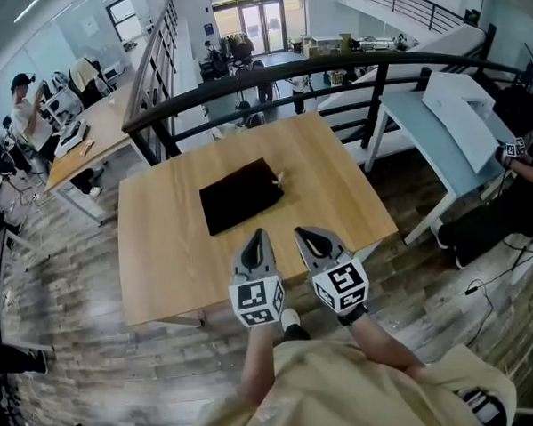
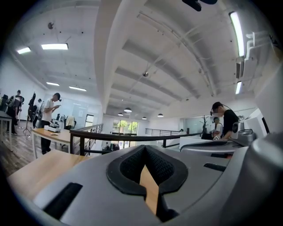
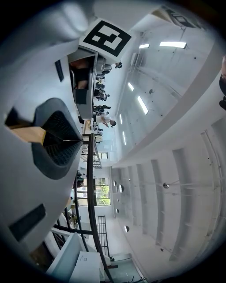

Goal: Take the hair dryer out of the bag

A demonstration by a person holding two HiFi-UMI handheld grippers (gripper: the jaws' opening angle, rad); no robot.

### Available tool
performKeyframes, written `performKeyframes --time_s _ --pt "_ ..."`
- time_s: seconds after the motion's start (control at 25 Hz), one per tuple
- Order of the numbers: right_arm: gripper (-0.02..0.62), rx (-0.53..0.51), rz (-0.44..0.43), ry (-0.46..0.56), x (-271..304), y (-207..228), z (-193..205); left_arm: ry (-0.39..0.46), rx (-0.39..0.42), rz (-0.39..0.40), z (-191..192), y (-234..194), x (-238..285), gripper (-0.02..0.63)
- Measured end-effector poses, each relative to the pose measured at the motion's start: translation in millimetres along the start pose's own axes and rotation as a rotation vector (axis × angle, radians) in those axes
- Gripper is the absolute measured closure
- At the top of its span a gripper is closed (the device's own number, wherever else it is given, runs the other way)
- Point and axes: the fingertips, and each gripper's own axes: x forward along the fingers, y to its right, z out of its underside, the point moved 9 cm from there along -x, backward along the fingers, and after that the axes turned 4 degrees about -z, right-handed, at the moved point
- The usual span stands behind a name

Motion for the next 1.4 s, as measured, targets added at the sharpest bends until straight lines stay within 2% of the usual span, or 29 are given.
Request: performKeyframes --time_s 0.12,0.44,0.72,0.92,1.2,1.4 --pt "0.581 0.001 -0.004 -0.014 48 12 -3 0.002 0.002 0.013 -4 -28 37 0.594" --pt "0.581 0.049 0.032 -0.07 129 40 15 -0.139 -0.002 -0.001 22 -96 103 0.594" --pt "0.581 0.066 0.037 -0.126 165 64 32 -0.127 -0.012 0.045 33 -113 133 0.594" --pt "0.581 0.079 0.015 -0.153 198 84 42 -0.18 -0.015 0.038 50 -126 163 0.594" --pt "0.581 0.125 -0.002 -0.215 230 124 74 -0.272 0.046 -0.009 80 -143 208 0.594" --pt "0.581 0.16 -0.006 -0.271 256 153 93 -0.388 0.118 -0.013 103 -160 247 0.592"
